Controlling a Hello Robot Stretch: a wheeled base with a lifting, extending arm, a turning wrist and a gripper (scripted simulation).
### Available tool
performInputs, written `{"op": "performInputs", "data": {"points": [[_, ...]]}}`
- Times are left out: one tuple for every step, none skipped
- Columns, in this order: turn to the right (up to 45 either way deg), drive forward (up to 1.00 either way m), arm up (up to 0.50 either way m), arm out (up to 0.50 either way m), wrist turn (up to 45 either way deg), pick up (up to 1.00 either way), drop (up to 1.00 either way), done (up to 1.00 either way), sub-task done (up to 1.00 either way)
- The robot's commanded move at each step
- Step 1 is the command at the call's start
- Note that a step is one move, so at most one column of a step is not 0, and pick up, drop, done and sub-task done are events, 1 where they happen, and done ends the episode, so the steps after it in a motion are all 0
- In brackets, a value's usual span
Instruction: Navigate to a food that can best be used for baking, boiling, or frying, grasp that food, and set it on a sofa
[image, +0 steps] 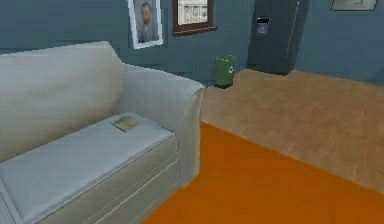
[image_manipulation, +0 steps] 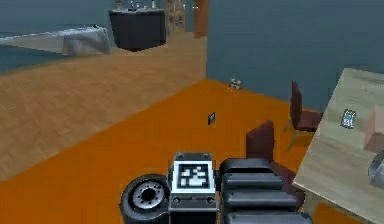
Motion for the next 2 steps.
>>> {"op": "performInputs", "data": {"points": [[-42.0,0.00,0.00,0.00,0.0,0.00,0.00,0.00,0.00],[0.0,0.30,0.00,0.00,0.0,0.00,0.00,0.00,0.00]]}}
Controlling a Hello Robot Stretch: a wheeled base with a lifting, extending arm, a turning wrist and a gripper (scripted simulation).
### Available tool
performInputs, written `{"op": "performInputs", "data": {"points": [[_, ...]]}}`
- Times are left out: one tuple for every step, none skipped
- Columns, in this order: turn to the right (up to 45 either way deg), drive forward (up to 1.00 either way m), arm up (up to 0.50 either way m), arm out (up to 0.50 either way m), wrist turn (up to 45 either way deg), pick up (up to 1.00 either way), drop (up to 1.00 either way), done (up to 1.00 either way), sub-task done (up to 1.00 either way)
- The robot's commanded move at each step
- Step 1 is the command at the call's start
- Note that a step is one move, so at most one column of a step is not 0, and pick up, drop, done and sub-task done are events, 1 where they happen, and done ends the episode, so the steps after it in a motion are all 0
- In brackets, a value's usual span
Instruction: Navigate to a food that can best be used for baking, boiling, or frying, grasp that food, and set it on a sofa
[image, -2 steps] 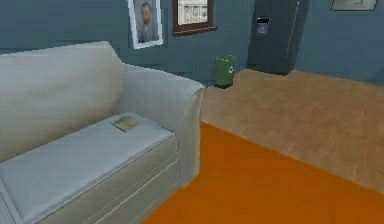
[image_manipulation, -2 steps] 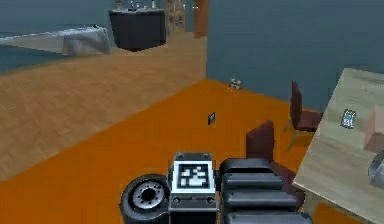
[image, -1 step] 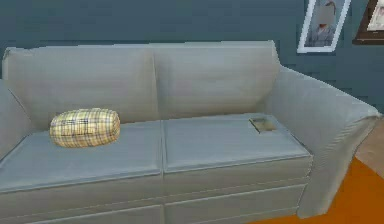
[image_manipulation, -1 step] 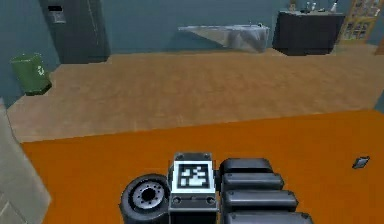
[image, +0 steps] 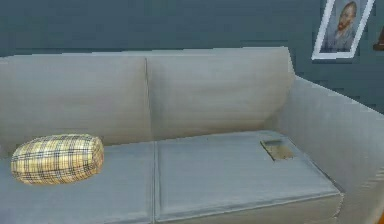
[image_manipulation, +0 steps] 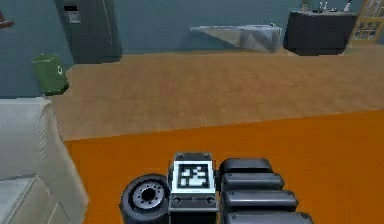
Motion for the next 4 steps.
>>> {"op": "performInputs", "data": {"points": [[-45.0,0.00,0.00,0.00,0.0,0.00,0.00,0.00,0.00],[-45.0,0.00,0.00,0.00,0.0,0.00,0.00,0.00,0.00],[-6.0,0.00,0.00,0.00,0.0,0.00,0.00,0.00,0.00],[0.0,0.00,0.00,0.48,0.0,0.00,0.00,0.00,0.00]]}}
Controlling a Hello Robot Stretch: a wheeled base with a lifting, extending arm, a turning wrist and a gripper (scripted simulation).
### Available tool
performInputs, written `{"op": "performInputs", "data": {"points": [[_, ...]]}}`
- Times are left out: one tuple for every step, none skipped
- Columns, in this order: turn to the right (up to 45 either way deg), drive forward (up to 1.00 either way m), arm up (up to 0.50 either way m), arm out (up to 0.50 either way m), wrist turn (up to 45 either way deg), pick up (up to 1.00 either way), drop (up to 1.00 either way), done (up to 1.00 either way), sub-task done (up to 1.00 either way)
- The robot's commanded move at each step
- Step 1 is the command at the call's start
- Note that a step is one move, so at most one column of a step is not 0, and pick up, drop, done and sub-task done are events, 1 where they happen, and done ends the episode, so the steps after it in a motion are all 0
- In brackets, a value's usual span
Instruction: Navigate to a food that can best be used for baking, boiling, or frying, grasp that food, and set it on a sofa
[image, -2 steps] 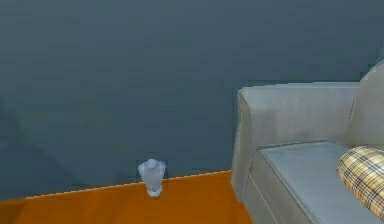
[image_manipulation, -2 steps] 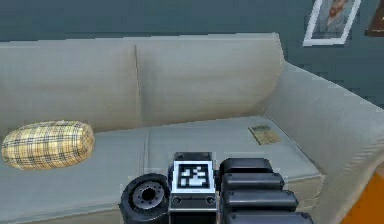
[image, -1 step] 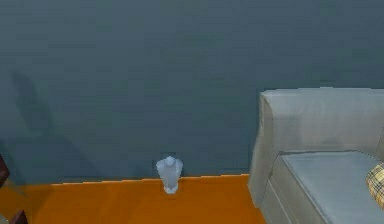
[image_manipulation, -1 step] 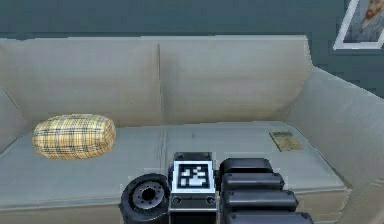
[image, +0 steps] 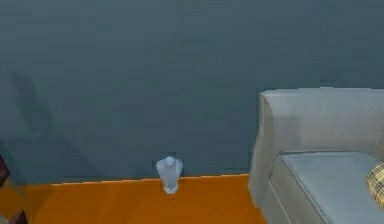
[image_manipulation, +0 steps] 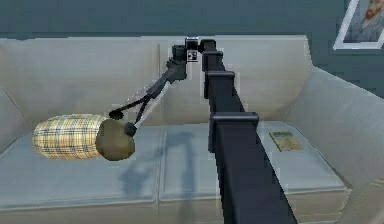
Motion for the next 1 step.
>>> {"op": "performInputs", "data": {"points": [[0.0,0.00,0.00,0.00,45.0,0.00,0.00,0.00,0.00]]}}
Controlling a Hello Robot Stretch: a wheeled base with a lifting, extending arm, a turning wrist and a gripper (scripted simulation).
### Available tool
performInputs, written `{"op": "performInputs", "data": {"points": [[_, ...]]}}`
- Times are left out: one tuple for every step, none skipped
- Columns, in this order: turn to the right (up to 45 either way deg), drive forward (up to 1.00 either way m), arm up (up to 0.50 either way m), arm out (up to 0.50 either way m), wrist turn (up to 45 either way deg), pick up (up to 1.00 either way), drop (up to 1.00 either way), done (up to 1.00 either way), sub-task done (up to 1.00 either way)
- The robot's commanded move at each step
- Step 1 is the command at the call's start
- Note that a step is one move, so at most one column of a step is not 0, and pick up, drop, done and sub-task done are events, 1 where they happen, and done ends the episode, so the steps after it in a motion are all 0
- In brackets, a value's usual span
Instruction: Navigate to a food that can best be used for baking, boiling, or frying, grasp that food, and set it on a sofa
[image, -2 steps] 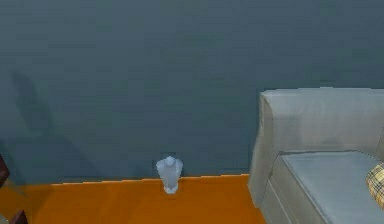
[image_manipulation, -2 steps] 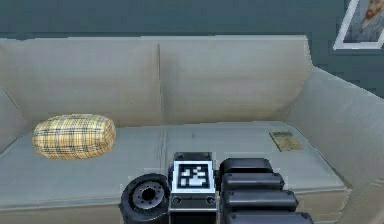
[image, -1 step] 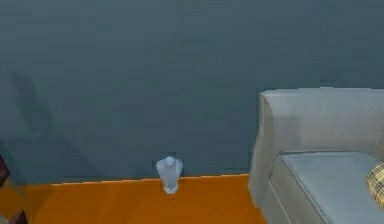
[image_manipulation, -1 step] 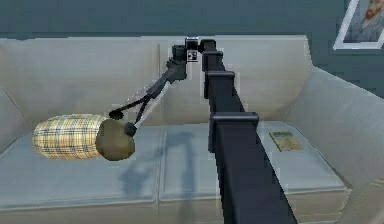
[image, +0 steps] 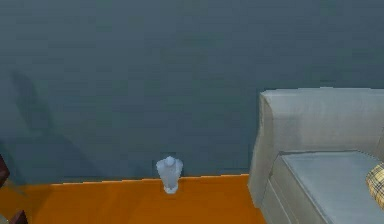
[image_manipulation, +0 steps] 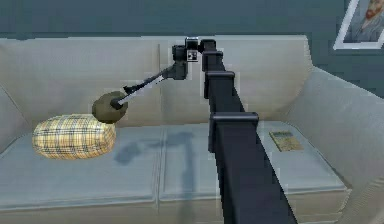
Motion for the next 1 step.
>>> {"op": "performInputs", "data": {"points": [[0.0,0.00,0.00,0.00,45.0,0.00,0.00,0.00,0.00]]}}
